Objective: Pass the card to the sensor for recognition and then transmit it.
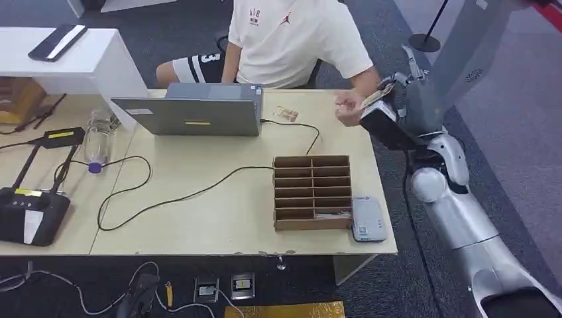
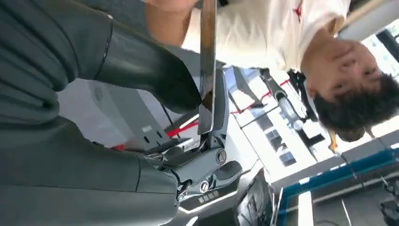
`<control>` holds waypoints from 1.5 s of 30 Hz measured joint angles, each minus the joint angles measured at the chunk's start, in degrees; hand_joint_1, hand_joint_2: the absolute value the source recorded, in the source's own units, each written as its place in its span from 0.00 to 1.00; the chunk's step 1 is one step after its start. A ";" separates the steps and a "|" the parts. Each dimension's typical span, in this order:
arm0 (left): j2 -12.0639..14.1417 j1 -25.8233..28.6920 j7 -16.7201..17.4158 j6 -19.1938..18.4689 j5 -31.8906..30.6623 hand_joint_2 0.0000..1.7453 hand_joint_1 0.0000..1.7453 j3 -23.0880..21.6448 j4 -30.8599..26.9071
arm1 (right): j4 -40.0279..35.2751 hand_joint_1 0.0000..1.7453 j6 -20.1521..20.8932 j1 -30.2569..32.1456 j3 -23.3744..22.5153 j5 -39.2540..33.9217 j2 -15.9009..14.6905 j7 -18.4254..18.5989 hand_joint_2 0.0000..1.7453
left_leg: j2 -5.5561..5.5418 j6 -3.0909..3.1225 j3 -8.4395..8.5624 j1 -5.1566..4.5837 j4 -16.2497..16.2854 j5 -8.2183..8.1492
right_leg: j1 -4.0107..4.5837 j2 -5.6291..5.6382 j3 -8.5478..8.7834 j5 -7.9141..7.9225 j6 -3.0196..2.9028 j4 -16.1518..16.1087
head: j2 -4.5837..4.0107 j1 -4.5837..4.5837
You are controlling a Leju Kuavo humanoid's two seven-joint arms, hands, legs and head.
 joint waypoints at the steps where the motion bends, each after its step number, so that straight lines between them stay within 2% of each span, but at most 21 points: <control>1: -0.02 -0.03 -0.18 0.00 0.00 0.00 0.00 0.00 0.00 | 0.48 1.00 -0.04 -0.73 -0.37 0.22 0.09 -0.50 1.00 | 0.00 0.00 -0.02 0.00 0.00 0.00 | 0.00 0.01 -0.01 0.00 0.00 0.00 | 0.00 0.00; 8: -0.17 -0.39 -0.46 -0.02 -1.09 0.00 0.00 -0.63 -0.02 | 8.75 1.00 -0.94 -8.67 -0.39 2.38 1.27 -4.28 1.00 | 0.00 0.00 -0.03 0.01 0.00 0.00 | 0.00 0.01 -0.03 0.00 0.00 0.02 | 0.00 -0.02; 11: -0.31 -0.68 -0.44 -0.07 -1.36 0.00 0.00 -1.18 -0.20 | 16.32 1.00 -2.86 -12.24 -0.11 2.91 2.45 -6.66 1.00 | -0.06 -0.01 -0.05 0.02 0.00 0.01 | 0.02 -0.09 0.00 0.00 0.00 0.02 | 0.00 0.00; 16: -0.31 -0.66 -0.44 -0.20 -0.61 0.00 0.00 -1.49 -0.37 | 26.04 1.00 -2.97 -15.56 1.29 5.44 4.85 -6.99 1.00 | -0.05 -0.01 -0.06 0.02 0.00 0.01 | 0.01 -0.03 -0.01 0.00 0.00 0.05 | 0.00 0.02; 22: -0.31 0.16 -0.55 -0.26 0.74 0.00 0.00 -1.49 -0.44 | 33.07 1.00 -1.90 -17.32 3.06 7.06 7.98 -6.38 1.00 | -0.08 -0.01 -0.07 0.03 0.00 0.02 | 0.04 -0.11 -0.03 -0.01 -0.01 0.05 | 0.00 0.02; 23: -0.31 0.27 -0.57 -0.28 0.77 0.00 0.00 -1.49 -0.44 | 33.75 0.94 -1.75 -17.47 3.26 7.06 8.31 -6.34 1.00 | -0.08 -0.01 -0.06 0.03 0.00 0.02 | 0.03 -0.10 -0.03 -0.01 -0.01 0.05 | 0.00 0.00; 24: -0.31 0.38 -0.57 -0.28 0.94 0.00 0.00 -1.49 -0.44 | 34.54 0.38 -1.57 -17.70 3.63 7.08 8.63 -6.34 1.00 | -0.07 -0.02 -0.06 0.03 0.00 0.02 | 0.03 -0.09 -0.03 -0.01 -0.01 0.05 | 0.00 0.00; 25: -0.31 0.47 -0.57 -0.28 1.11 0.00 0.00 -1.49 -0.46 | 35.14 0.00 -1.31 -17.85 3.91 7.28 8.83 -6.29 1.00 | -0.07 -0.02 -0.06 0.03 0.00 0.02 | 0.03 -0.08 -0.02 -0.01 -0.01 0.05 | 0.00 0.00; 28: -0.31 0.84 -0.63 -0.26 1.51 0.00 0.00 -1.49 -0.46 | 37.03 0.00 -0.96 -17.98 4.53 7.32 9.49 -5.94 1.00 | -0.06 -0.02 -0.05 0.03 0.00 0.02 | 0.03 -0.08 -0.02 -0.01 -0.01 0.04 | 0.00 0.00; 36: -0.31 1.16 -1.22 -0.13 2.69 0.00 0.00 -1.49 -0.44 | 39.47 0.00 -3.06 -18.00 5.47 6.56 10.23 -6.36 1.00 | -0.07 -0.02 -0.05 0.03 0.01 0.02 | 0.03 -0.07 -0.03 0.00 -0.01 0.04 | 0.00 0.00; 42: -0.28 1.27 -2.69 0.15 4.06 0.00 0.00 -1.49 -0.44 | 39.97 0.00 -8.58 -18.64 5.53 3.50 10.08 -9.15 1.00 | -0.05 -0.02 -0.02 0.02 0.01 0.02 | 0.03 -0.02 -0.06 -0.01 -0.01 0.04 | 0.00 0.00; 45: -0.26 1.51 -3.41 0.33 5.31 0.00 0.00 -1.49 -0.42 | 39.84 0.00 -13.08 -19.78 4.26 -1.52 8.65 -11.98 1.00 | -0.09 -0.02 -0.03 0.01 0.04 0.02 | 0.01 -0.10 -0.05 0.00 -0.01 0.03 | 0.00 0.02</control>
